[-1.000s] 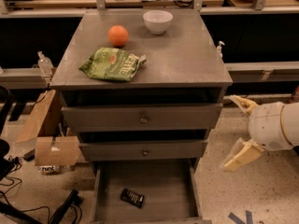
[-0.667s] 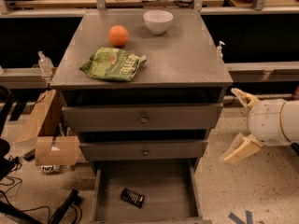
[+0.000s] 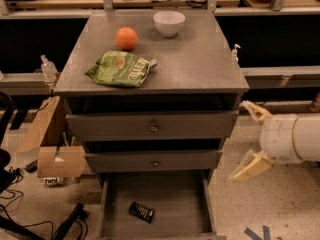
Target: Pick rxbar chocolate from bottom drawer and place on counter
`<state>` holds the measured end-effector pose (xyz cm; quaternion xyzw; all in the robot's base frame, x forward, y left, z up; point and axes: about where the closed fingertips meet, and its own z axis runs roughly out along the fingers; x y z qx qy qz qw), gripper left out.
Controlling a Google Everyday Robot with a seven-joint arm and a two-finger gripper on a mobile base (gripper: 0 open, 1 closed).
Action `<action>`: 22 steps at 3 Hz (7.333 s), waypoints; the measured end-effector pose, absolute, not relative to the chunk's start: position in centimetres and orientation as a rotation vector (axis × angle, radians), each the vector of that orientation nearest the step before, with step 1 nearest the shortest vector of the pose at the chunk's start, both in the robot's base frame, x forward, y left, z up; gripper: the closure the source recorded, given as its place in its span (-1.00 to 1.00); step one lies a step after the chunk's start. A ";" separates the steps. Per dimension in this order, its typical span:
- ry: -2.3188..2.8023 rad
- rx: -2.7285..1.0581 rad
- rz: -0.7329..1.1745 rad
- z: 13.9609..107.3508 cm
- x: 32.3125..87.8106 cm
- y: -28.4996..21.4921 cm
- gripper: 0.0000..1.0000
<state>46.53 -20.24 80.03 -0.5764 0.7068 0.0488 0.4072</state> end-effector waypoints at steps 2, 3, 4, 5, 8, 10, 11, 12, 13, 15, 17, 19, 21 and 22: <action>1.715 -1.362 0.326 66.7 46.9 -15.6 -1.00; 1.723 -1.369 0.392 57.0 48.9 -13.4 -1.00; 1.753 -1.401 0.404 51.8 49.9 -12.7 -1.00; 1.761 -1.403 0.424 50.7 49.8 -12.1 -1.00; 1.825 -1.337 0.582 37.9 51.8 -7.0 -1.00; 1.865 -1.334 0.686 27.0 52.4 -2.9 -1.00; 1.866 -1.336 0.696 26.3 52.3 -2.4 -1.00; 1.855 -1.358 0.702 25.8 52.4 -1.3 -1.00; 1.828 -1.394 0.718 23.8 53.1 1.3 -1.00; 1.854 -1.475 0.730 18.5 54.2 5.2 -1.00; 1.865 -1.563 0.710 14.2 53.7 8.2 -1.00; 1.928 -1.636 0.660 10.6 53.6 10.1 -1.00; 2.014 -1.666 0.598 9.3 53.7 10.3 -0.19; 2.014 -1.666 0.598 10.0 53.7 10.3 0.30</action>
Offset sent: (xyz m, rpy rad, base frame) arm 0.0177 0.0727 -0.2365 0.3031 0.0524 0.0567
